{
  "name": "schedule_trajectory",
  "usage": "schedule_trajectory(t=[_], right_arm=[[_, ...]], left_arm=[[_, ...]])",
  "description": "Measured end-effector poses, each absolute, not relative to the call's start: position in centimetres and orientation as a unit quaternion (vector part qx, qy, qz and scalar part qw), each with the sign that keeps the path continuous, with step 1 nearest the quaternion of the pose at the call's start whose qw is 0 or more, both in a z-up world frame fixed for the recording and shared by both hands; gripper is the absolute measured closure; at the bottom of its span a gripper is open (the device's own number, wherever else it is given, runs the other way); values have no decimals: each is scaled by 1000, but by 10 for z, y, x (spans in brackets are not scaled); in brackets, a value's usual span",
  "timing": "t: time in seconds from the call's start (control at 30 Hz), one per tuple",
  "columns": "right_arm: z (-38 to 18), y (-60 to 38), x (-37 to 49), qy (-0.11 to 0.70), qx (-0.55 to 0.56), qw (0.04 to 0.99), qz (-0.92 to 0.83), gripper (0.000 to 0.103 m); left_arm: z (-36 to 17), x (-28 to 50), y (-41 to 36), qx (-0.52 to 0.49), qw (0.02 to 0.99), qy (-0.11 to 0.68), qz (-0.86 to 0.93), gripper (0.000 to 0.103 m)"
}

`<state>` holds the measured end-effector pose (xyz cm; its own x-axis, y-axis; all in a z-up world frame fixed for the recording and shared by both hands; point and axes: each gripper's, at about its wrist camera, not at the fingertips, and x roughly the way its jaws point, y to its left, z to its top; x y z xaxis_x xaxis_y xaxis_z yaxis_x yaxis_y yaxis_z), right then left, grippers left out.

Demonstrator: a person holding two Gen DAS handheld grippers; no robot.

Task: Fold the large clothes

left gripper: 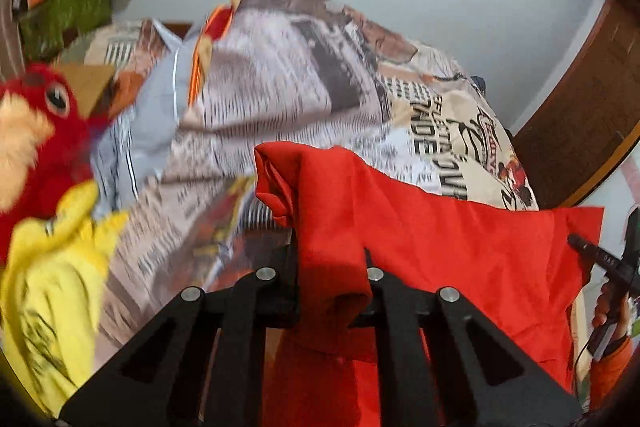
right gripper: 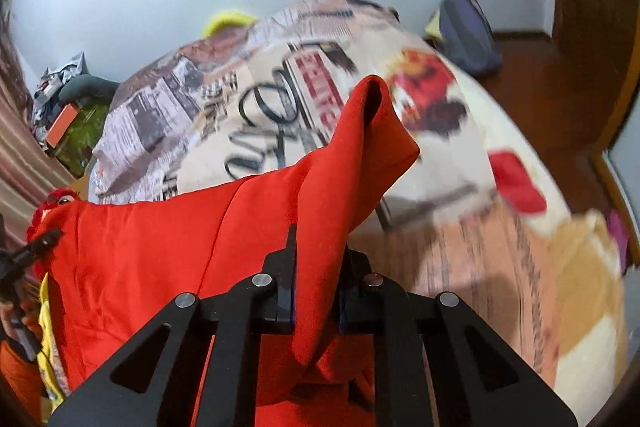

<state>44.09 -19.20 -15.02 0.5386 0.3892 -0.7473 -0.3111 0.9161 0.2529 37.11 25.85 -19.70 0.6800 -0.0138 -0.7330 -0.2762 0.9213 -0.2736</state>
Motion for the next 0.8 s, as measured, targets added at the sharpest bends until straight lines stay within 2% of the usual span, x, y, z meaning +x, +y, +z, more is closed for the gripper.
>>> schedule_trajectory(t=[0.17,0.57,0.67,0.8], right_arm=[[-151,-173,466,426,23,884,191,92],[-199,-168,500,454,0,873,178,90],[-197,-166,499,451,-15,875,175,89],[-191,-162,493,444,-63,880,155,80]], left_arm=[[-204,397,265,-167,897,397,95,92],[-296,443,277,-162,855,478,119,90],[-309,444,275,-163,850,486,119,86],[-305,440,275,-161,843,492,144,70]])
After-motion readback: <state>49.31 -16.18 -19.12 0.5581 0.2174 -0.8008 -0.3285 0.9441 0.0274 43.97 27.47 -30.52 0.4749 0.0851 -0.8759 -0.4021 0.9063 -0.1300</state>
